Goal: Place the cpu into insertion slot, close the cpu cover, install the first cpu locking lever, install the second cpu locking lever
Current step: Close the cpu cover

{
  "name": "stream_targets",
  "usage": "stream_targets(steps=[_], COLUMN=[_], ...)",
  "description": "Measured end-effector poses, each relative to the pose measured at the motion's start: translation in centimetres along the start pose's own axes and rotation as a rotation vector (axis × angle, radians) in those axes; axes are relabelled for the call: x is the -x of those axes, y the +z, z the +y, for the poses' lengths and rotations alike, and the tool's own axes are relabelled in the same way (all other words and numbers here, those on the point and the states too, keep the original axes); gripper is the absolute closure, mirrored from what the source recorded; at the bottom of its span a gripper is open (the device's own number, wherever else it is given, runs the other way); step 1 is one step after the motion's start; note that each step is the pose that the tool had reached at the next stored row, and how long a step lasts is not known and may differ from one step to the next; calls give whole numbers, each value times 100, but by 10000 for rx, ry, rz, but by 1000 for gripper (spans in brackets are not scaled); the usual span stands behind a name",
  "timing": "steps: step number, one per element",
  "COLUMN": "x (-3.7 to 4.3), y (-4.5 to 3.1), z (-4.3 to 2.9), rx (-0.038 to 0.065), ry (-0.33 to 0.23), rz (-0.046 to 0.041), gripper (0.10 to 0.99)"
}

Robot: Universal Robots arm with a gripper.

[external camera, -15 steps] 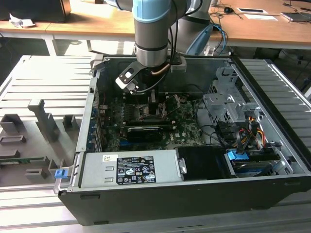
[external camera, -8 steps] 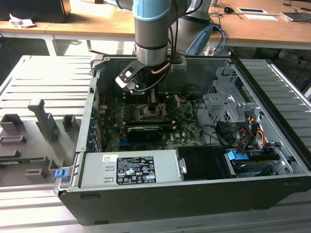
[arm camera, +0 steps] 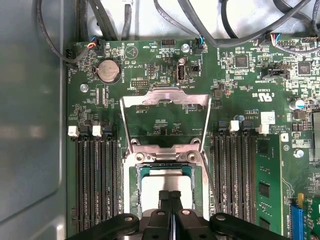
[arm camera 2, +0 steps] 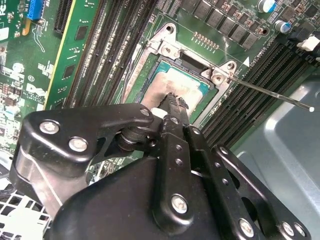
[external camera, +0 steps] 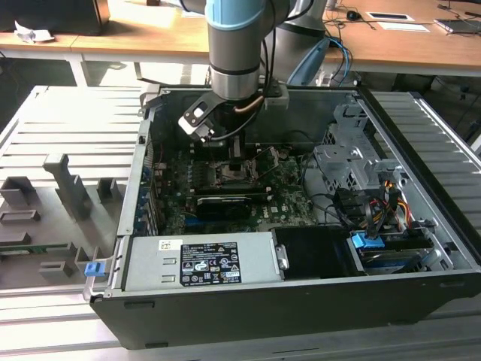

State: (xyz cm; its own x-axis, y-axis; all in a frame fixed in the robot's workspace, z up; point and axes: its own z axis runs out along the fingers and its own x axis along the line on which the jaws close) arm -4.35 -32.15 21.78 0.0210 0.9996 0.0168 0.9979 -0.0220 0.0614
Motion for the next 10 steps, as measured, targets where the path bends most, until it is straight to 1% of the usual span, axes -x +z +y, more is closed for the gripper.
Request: stream_targets(steps=[3, 5, 7, 9, 10], x=[-1, -1, -1, -2, -2], y=[-12, -11, -9, -9, -32], z=[4, 45, 74, 77, 79], rx=[-15, -77, -97, -99, -99], ry=[-2, 1, 0, 2, 2], rz=[0, -5, -4, -6, -7], gripper=[980, 980, 980, 980, 980])
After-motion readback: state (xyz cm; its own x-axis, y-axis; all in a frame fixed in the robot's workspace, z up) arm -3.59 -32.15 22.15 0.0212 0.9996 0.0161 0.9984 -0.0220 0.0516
